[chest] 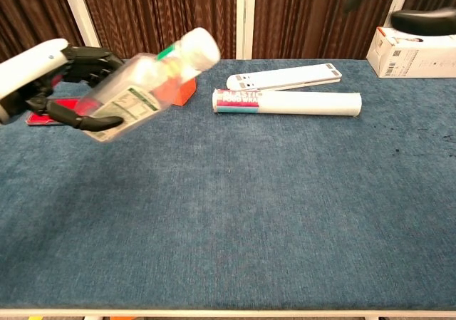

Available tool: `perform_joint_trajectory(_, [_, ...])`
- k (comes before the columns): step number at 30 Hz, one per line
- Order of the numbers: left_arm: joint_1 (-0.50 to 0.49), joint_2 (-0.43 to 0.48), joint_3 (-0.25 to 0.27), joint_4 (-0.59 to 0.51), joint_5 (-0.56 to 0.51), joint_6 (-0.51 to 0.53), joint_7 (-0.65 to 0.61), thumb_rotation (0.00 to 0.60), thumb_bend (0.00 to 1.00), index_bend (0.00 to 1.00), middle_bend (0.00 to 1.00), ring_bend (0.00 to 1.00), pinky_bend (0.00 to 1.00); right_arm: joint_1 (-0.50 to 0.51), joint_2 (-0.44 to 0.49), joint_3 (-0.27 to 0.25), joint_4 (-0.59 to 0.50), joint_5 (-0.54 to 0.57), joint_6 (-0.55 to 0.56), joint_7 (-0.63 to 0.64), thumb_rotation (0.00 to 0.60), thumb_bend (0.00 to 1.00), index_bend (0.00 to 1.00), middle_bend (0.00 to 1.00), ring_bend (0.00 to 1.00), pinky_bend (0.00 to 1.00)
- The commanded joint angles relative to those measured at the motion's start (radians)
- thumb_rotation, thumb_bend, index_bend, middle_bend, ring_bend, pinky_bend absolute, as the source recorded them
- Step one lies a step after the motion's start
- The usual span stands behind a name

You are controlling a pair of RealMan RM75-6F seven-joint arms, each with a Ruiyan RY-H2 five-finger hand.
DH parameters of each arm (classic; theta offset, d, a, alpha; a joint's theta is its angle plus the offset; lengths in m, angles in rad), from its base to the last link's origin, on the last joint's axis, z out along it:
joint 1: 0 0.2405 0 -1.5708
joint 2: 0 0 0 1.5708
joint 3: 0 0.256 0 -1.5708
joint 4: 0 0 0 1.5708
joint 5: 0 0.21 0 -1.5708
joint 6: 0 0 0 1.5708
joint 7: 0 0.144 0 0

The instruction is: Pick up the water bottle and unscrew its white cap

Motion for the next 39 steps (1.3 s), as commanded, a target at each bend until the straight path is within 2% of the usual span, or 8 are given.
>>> perform_joint_trajectory(1, [-0.015,-0.018,-0.005,-0.001,-0.008,-0.017,0.011,0.6,0.37,0.51,0.55,0.43,0.47,0.057,-0.027,0.02,-0.02,0.052,-0.069,-0.023,0.341,0.35,0.25,0.11,0.0,0.0])
perform_joint_trajectory(8, [-0.039,-0.039,0.0,-0.012,-0.028,-0.06,0.016,0.6,0.37,0.51,0.55,0.43,0.47,0.114,-0.09,0.02,0.007,0.161,-0.14,-0.075,0.338,0.35,0.26,0.09,0.0,0.0])
perform_joint_trajectory(14, [-0.041,-0.046,0.008,-0.014,-0.043,-0.076,0.02,0.6,0.37,0.51,0.55,0.43,0.47,0.139,-0.13,0.009,0.03,0.203,-0.166,-0.097,0.339,0.35,0.26,0.09,0.0,0.0])
perform_joint_trajectory(39, [-0.054,-0.055,0.025,-0.027,-0.059,-0.101,0.056,0.6,0.37,0.51,0.56,0.43,0.47,0.194,-0.196,-0.015,0.06,0.247,-0.198,-0.123,0.34,0.4,0.26,0.09,0.0,0.0])
